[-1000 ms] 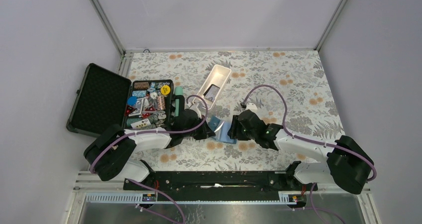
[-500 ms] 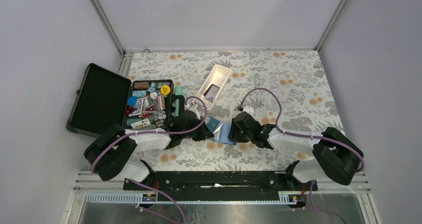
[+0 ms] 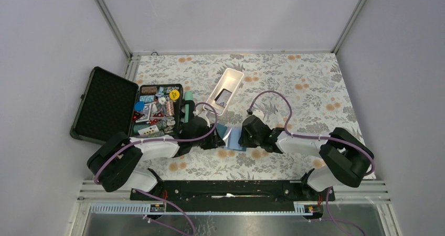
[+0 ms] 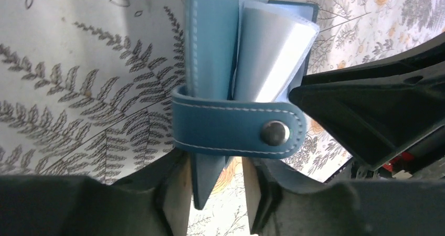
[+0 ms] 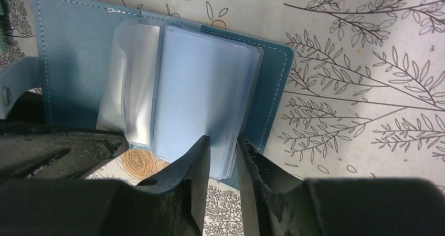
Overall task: Put the credit cards into the card holder
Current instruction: Open the card holder at the center of the board.
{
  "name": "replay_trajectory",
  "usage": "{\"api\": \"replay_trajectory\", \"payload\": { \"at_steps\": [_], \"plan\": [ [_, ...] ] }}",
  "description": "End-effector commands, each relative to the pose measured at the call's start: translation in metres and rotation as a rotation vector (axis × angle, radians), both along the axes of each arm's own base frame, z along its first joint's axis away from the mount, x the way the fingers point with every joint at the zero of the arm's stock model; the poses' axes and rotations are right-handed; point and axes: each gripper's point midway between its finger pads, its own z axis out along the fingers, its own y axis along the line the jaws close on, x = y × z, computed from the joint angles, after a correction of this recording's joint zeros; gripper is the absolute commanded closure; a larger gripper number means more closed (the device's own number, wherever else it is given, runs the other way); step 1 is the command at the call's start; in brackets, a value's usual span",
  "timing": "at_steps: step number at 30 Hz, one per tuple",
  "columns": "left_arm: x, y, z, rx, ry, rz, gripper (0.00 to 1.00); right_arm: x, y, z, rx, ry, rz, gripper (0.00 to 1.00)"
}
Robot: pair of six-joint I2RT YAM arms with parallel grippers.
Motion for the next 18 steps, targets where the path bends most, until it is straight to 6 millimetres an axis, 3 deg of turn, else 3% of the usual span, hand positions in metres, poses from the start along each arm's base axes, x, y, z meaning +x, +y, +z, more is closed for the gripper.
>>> {"api": "replay_trajectory", "payload": {
  "at_steps": [1, 11, 18],
  "plan": [
    [0.015, 0.009, 0.012, 0.08, -0.082, 0.009, 0.54, 0.0, -0.007, -0.014, -0.06, 0.031, -0.02, 0.69],
    [0.029, 0.009, 0.026, 0.158, -0.16, -0.03, 0.18, -0.001, -0.005, -0.024, -0.074, 0.063, -0.02, 0.77],
    [0.038, 0.002, 0.031, 0.283, -0.22, -0.042, 0.11, -0.003, -0.005, -0.027, -0.077, 0.076, -0.017, 0.78]
  ]
}}
